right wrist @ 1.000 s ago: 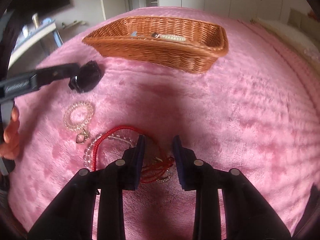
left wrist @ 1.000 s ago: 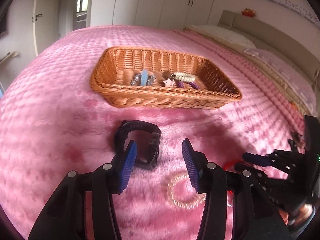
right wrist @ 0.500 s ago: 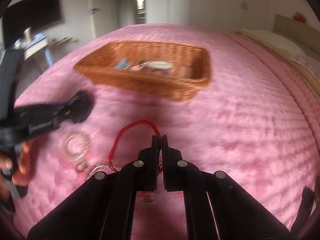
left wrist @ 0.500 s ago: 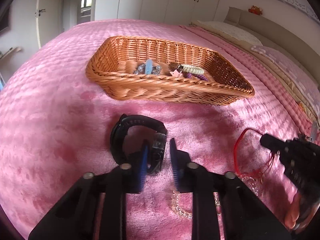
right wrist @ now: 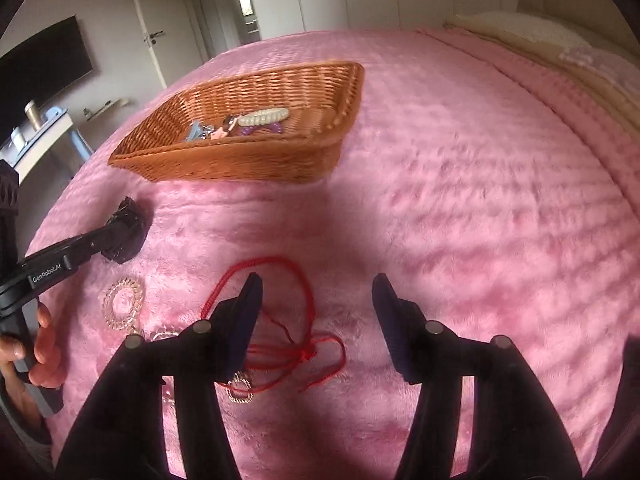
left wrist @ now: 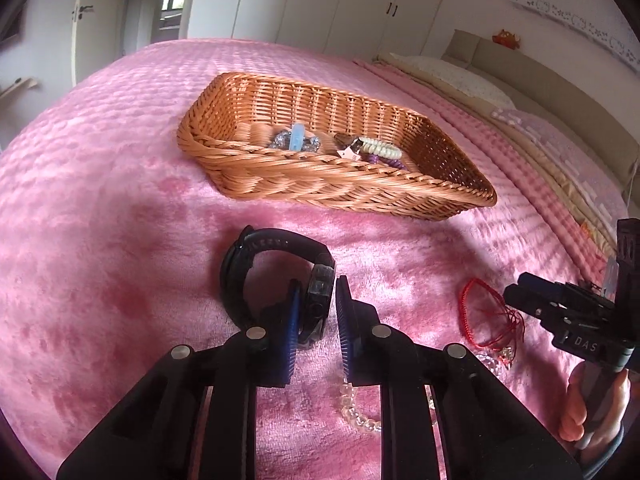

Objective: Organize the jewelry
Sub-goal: 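Grasp the black watch with the left tool while the right tool grasps the red string bracelet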

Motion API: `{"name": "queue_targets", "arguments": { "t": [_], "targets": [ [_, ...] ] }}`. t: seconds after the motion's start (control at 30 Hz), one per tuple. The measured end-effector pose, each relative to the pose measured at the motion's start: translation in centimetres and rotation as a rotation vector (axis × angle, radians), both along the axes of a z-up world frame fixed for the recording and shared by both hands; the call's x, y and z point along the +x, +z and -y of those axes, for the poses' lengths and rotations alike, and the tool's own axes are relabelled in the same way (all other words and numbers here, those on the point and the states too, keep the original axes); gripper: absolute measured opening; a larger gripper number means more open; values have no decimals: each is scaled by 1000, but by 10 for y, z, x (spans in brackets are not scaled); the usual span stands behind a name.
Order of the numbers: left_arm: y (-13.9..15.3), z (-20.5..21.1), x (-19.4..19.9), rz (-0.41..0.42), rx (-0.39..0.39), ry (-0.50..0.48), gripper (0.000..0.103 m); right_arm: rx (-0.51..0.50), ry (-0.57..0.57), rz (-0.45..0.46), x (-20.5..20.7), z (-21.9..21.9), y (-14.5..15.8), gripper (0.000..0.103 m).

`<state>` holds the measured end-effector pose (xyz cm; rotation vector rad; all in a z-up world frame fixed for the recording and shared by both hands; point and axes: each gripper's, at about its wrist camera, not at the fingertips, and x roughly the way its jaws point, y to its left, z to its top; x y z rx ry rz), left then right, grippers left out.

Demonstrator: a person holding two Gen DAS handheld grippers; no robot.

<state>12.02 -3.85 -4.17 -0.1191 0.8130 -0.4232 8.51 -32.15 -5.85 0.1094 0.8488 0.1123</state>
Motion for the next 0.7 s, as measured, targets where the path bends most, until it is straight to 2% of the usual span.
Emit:
{"name": "queue_targets", "arguments": {
  "t": [0.03, 0.1, 0.17, 0.2, 0.27, 0.33, 0.47, 0.7],
  "targets": [
    [0, 1, 0, 0, 4, 0, 16, -20, 2, -8, 3, -5, -3, 52],
    [0, 1, 0, 4, 14, -2, 17, -54, 32, -44, 9, -14, -11, 28],
    [0, 3, -1, 10, 30, 0, 17, -122, 42, -46, 9, -24, -16, 23],
    [0, 4, -2, 13, 35, 1, 17, -157, 57, -37, 7, -31, -15, 13],
    [0, 5, -3, 18, 48, 3, 16, -188, 78, -23, 3, -39, -16, 3],
    [0, 8, -4, 28, 64, 5, 14, -203, 78, -8, 1, -42, -14, 3],
    [2, 9, -9, 57, 74, 13, 12, -151, 81, 59, -7, -38, 1, 3],
    [28, -3, -28, 156, 11, 38, 12, -75, 66, 221, -28, -43, 45, 3]
  ]
}}
